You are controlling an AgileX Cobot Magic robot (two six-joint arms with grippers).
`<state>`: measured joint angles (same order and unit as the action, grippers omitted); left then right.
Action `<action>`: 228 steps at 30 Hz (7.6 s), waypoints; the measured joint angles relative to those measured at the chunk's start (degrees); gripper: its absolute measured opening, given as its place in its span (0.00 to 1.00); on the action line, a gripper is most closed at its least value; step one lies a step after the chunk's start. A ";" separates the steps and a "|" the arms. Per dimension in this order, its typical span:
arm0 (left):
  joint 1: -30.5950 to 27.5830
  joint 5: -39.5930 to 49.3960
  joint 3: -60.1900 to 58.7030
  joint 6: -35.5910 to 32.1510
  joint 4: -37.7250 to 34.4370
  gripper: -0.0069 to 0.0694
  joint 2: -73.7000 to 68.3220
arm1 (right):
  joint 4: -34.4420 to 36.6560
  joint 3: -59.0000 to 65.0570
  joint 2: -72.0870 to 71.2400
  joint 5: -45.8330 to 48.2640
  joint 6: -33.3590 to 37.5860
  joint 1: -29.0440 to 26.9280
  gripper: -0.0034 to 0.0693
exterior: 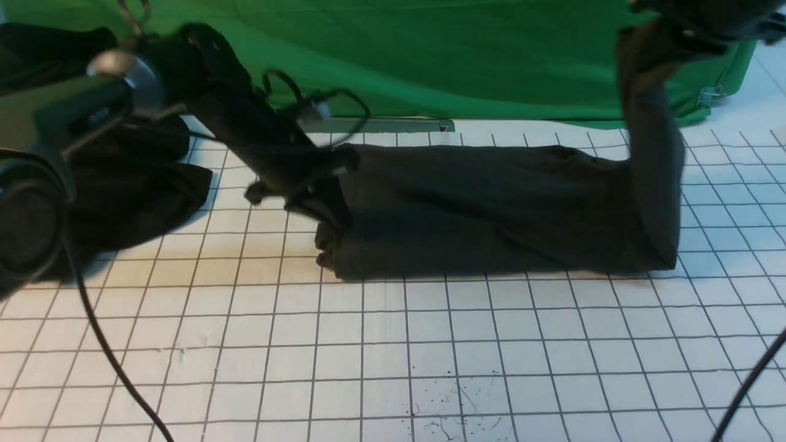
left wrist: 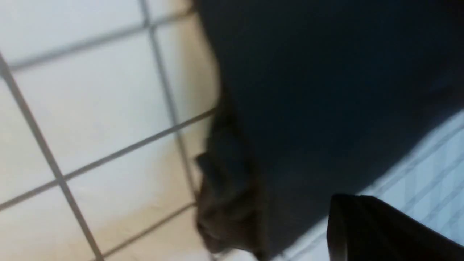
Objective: Fold a long-sleeved shirt over a white checkered tablecloth.
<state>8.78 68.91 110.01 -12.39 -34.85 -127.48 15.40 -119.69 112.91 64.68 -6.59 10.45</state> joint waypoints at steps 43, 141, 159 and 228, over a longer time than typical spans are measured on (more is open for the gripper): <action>-0.52 -8.59 -29.44 3.21 4.60 0.16 27.84 | -8.32 5.04 -1.82 4.59 7.60 8.82 0.79; 11.92 -18.15 -27.00 -8.26 -3.42 0.68 11.45 | -20.56 64.61 -19.12 -16.02 -4.43 4.14 0.14; 11.92 -7.78 -26.99 -8.06 1.20 0.08 11.25 | -20.56 64.61 -19.12 -16.23 -3.24 4.14 0.16; 11.91 -5.05 -33.47 -7.51 0.01 0.21 15.58 | -18.22 64.61 -19.44 -15.20 -2.77 4.14 0.30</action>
<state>20.69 63.86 76.53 -19.90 -34.84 -111.90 -2.82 -55.07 93.47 49.48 -9.36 14.60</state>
